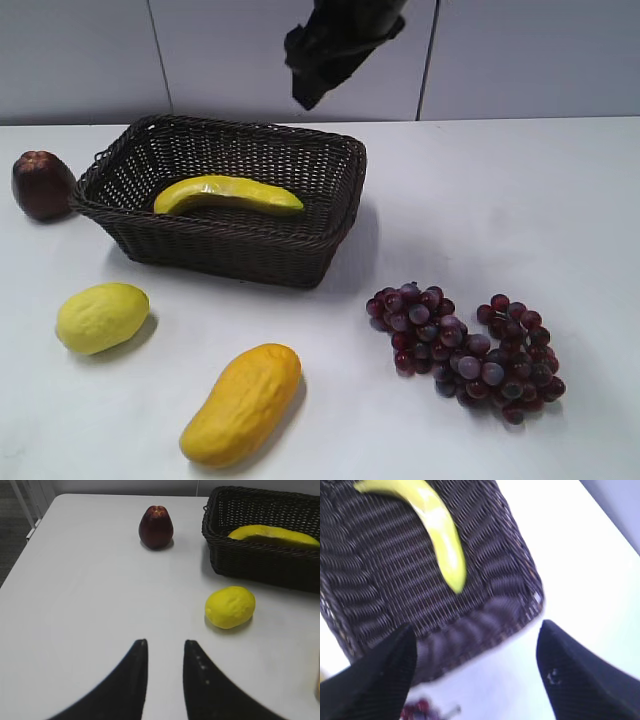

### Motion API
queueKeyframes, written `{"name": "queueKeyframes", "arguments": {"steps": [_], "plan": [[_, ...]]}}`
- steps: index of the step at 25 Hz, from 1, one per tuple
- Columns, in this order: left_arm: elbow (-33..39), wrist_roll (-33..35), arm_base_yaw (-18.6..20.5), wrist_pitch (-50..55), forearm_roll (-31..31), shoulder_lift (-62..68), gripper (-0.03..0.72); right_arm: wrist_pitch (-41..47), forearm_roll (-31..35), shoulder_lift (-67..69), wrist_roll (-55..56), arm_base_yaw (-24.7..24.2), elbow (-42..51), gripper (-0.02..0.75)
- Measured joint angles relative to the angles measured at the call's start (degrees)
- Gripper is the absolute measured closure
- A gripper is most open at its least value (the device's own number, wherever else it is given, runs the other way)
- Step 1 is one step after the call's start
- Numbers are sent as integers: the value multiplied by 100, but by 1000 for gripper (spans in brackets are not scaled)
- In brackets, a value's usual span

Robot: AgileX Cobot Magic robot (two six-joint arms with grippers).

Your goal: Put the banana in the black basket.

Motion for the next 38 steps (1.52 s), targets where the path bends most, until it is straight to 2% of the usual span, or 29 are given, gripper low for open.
{"name": "queueKeyframes", "arguments": {"steps": [3, 6, 10, 14, 31, 38], "plan": [[0, 0, 0, 0, 0, 0, 449, 549, -435, -348, 332, -6, 0, 158], [0, 0, 0, 0, 0, 0, 449, 731, -719, -662, 612, -6, 0, 159], [0, 0, 0, 0, 0, 0, 449, 744, -801, -1133, 1124, -6, 82, 160], [0, 0, 0, 0, 0, 0, 449, 744, -667, -1709, 1375, -6, 592, 162], [0, 0, 0, 0, 0, 0, 449, 771, -716, -4762, 2070, -6, 5111, 165], [0, 0, 0, 0, 0, 0, 449, 523, -716, -6043, 2313, -6, 6564, 165]]}}
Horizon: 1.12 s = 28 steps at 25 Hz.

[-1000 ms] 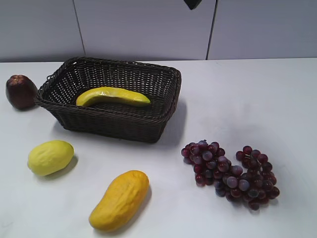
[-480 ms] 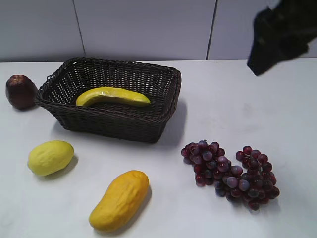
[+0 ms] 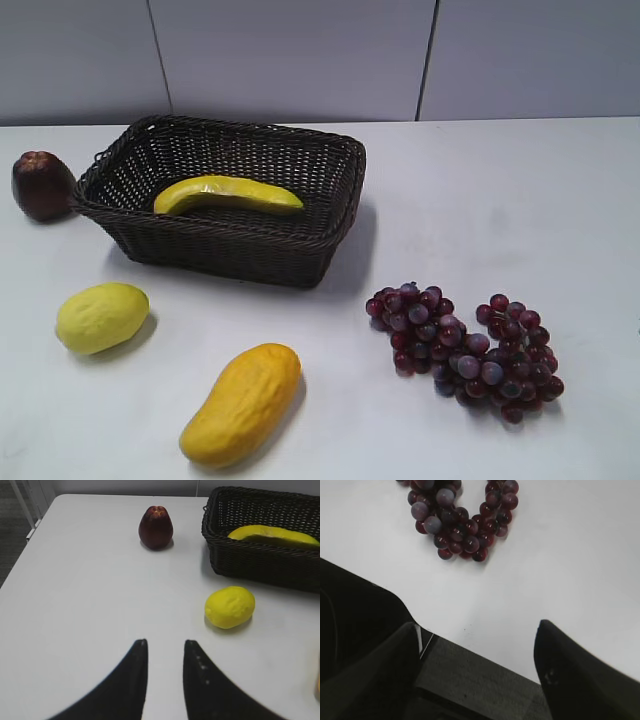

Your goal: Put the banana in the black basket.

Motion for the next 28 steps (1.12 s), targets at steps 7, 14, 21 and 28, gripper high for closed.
{"name": "queueKeyframes", "arguments": {"steps": [7, 14, 21, 28], "plan": [[0, 0, 0, 0, 0, 0, 449, -406, -359, -1572, 348, -8, 840, 165], [0, 0, 0, 0, 0, 0, 449, -396, -422, -2625, 488, -1038, 1218, 165], [0, 0, 0, 0, 0, 0, 449, -402, -155, -3562, 20, -2116, 1246, 166], [0, 0, 0, 0, 0, 0, 449, -533, 62, -4492, -303, -2844, 1246, 166]]}}
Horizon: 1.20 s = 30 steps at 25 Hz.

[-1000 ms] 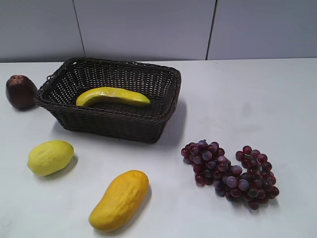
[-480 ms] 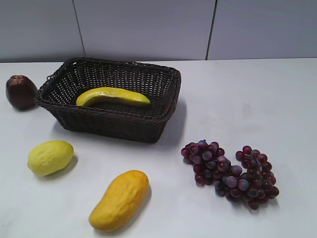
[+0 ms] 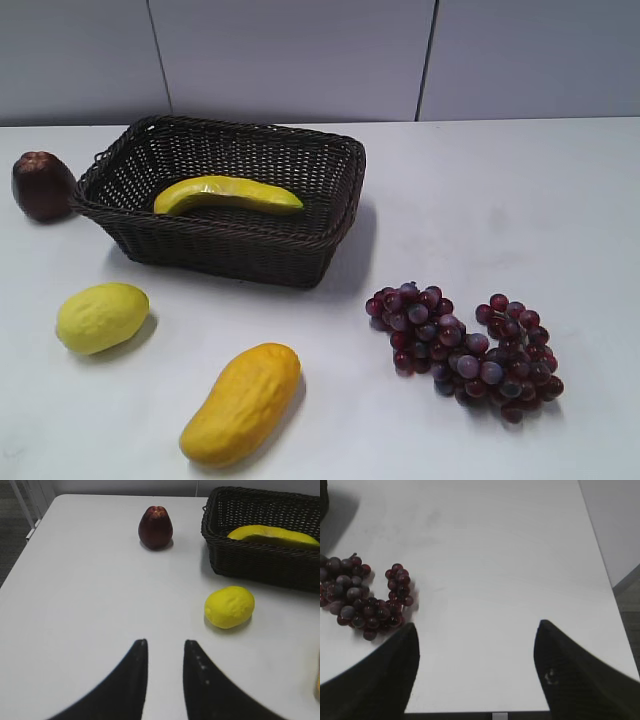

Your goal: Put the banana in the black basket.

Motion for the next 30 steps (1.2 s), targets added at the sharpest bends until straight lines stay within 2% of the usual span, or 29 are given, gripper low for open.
{"name": "queueKeyframes", "arguments": {"steps": [6, 14, 30], "plan": [[0, 0, 0, 0, 0, 0, 449, -28, 253, -602, -237, -118, 56, 165], [0, 0, 0, 0, 0, 0, 449, -46, 489, -1271, -277, -125, 879, 165], [0, 0, 0, 0, 0, 0, 449, -142, 568, -1321, -277, -135, 911, 166]]}}
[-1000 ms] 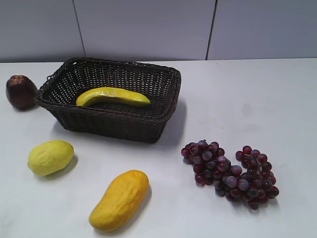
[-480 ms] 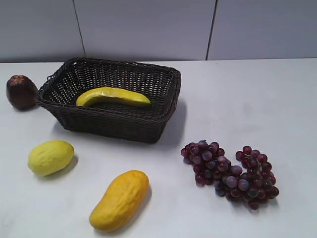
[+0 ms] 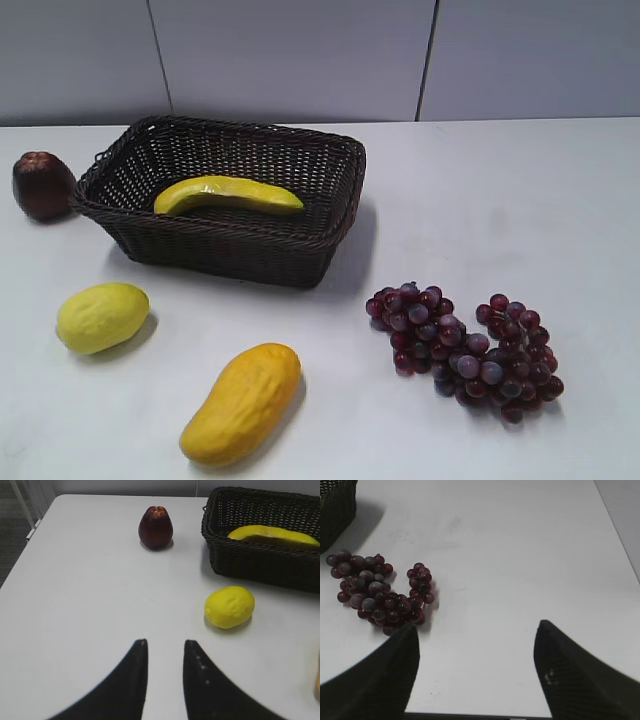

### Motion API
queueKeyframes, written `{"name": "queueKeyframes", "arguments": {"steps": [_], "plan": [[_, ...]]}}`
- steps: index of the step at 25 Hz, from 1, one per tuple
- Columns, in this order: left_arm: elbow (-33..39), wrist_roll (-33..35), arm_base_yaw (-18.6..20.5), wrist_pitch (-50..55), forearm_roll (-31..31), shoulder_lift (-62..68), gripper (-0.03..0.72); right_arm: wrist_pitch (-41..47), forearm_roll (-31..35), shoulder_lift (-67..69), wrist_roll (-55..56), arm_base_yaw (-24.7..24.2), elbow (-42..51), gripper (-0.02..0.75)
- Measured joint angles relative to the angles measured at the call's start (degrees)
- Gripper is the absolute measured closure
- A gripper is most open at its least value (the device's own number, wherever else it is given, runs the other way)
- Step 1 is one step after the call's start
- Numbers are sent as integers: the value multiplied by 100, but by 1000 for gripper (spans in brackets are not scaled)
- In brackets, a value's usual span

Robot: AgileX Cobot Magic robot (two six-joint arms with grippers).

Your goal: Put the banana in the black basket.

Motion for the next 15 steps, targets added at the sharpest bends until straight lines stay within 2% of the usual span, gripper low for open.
{"name": "queueKeyframes", "arguments": {"steps": [15], "plan": [[0, 0, 0, 0, 0, 0, 449, -6, 0, 0, 0, 0, 0, 166]]}}
